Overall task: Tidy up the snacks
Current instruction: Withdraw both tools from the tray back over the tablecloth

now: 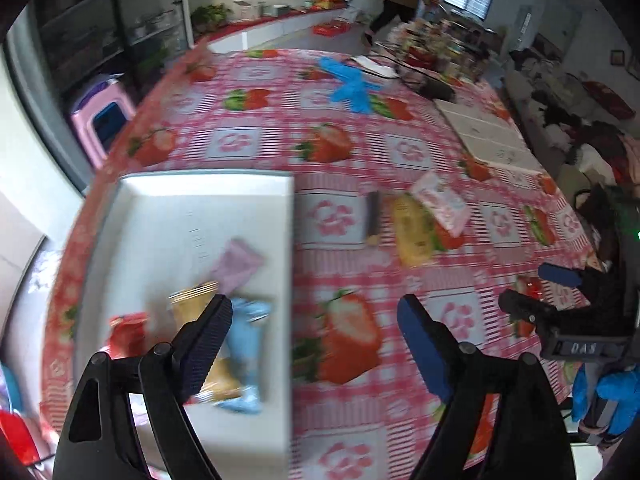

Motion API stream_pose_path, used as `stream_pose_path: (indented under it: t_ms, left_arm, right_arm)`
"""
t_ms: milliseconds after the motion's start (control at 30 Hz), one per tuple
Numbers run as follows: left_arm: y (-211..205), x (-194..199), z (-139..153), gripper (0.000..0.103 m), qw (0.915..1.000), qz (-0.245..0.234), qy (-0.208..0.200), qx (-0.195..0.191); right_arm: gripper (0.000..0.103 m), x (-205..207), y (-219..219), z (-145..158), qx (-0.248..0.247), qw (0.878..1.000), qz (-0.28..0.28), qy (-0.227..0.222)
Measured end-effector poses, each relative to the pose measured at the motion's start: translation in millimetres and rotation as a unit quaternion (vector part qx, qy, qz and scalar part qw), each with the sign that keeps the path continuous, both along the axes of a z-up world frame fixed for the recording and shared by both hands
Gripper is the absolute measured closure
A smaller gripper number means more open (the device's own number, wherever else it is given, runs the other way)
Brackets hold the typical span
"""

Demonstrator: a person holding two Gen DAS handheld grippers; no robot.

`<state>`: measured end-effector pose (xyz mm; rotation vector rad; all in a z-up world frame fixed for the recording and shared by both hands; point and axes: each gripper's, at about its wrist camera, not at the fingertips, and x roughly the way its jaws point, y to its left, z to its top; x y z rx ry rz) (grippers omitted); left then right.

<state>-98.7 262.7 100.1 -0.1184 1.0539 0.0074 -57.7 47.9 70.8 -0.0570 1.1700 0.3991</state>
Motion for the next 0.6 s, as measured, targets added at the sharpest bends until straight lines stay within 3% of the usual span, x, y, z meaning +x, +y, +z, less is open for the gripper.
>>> stream_pose_path:
  t_ms: [100, 233, 367, 433, 600]
  left_arm:
    - [-39, 38, -20, 0.016, 0.9995, -0.028, 0.013, 0.01]
    - [-61, 81, -61, 0.016, 0.9946, -0.014, 0.033, 0.098]
    - [-48, 98, -85, 0.015, 0.996, 0.01, 0.055, 0.069]
    - [-46, 104, -91, 0.015, 0.9951, 0.016, 0.062, 0.076]
    - [-52, 118, -94, 0.015, 0.9963, 0.012, 0.046, 0.072]
  right_arm:
    - [0.0, -4, -39, -5, -0.008, 0.999, -0.032, -0.001]
    - [0.0, -16, -79, -22, -0.019, 0.998, -0.055, 0.01]
    - [0.0, -26, -98, -37, -0.026, 0.998, -0.058, 0.022]
    - [0.0, -26, -97, -44, -0.032, 0.998, -0.051, 0.023]
    - [0.0, -15, -78, -58, -0.053, 0.998, -0.044, 0.013]
